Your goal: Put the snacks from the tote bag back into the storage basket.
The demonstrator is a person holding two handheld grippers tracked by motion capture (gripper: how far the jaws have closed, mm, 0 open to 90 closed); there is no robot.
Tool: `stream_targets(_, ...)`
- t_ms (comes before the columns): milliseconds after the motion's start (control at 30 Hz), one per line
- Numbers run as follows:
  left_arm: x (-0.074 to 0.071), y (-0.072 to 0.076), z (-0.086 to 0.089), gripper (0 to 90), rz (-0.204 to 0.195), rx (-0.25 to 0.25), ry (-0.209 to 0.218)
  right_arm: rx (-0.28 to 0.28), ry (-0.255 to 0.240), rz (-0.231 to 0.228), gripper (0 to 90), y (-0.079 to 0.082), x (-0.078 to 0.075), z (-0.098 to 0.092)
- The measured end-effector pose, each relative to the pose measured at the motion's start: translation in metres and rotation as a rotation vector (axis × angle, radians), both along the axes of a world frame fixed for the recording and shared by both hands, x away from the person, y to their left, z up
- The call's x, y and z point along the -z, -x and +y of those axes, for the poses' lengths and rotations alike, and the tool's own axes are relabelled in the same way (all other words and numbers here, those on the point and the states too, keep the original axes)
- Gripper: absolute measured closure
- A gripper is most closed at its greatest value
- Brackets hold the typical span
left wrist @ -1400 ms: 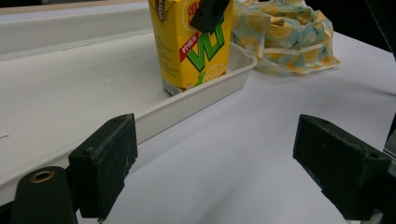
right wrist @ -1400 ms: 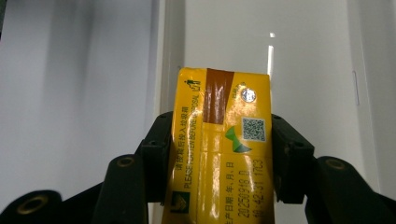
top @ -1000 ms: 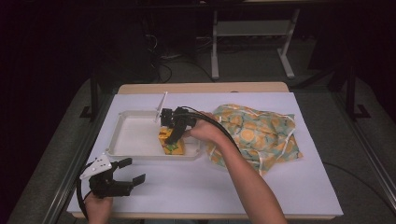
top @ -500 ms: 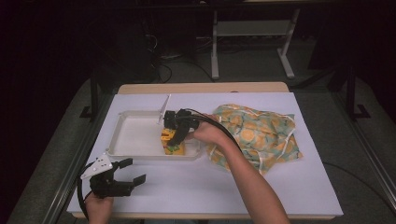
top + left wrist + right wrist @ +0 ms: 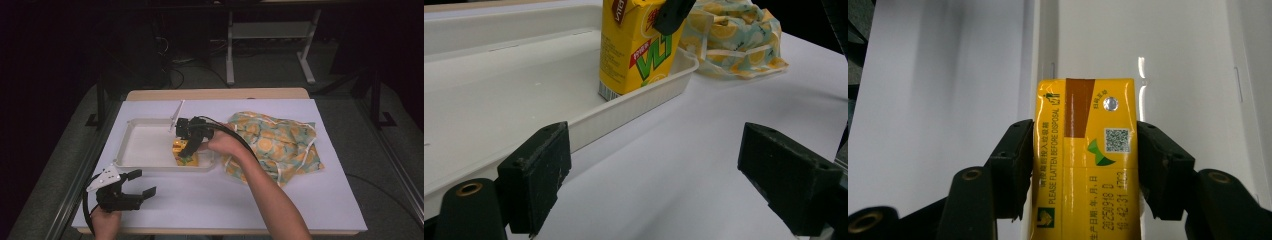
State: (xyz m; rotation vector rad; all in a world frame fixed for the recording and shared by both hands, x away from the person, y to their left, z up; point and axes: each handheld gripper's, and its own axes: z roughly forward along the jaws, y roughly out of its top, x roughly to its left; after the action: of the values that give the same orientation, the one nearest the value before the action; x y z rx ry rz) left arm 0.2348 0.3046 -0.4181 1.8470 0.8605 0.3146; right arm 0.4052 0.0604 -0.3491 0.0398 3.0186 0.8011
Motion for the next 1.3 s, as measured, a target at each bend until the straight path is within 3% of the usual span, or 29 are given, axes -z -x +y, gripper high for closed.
stream_targets(200,0.0,0.0,0.0,13.4,-0.001,0.003,-0.006,0.001,0.007,-0.014,40.2,0.002,-0.002,-0.002)
stream_targets(400,0.0,0.0,0.0,13.4,0.003,-0.001,-0.004,0.012,-0.015,0.018,35.8,0.004,-0.005,-0.006)
stream_targets(600,0.0,0.0,0.001,13.4,0.005,-0.001,-0.004,0.016,-0.03,0.021,36.0,0.004,-0.006,-0.009)
stream_targets(900,0.001,0.0,0.0,13.4,0.002,0.001,-0.002,0.011,-0.066,-0.004,35.6,0.007,-0.015,-0.014)
stream_targets(1300,0.001,0.0,0.0,13.4,0.001,-0.004,0.0,0.059,-0.093,-0.01,34.1,0.008,-0.027,-0.033)
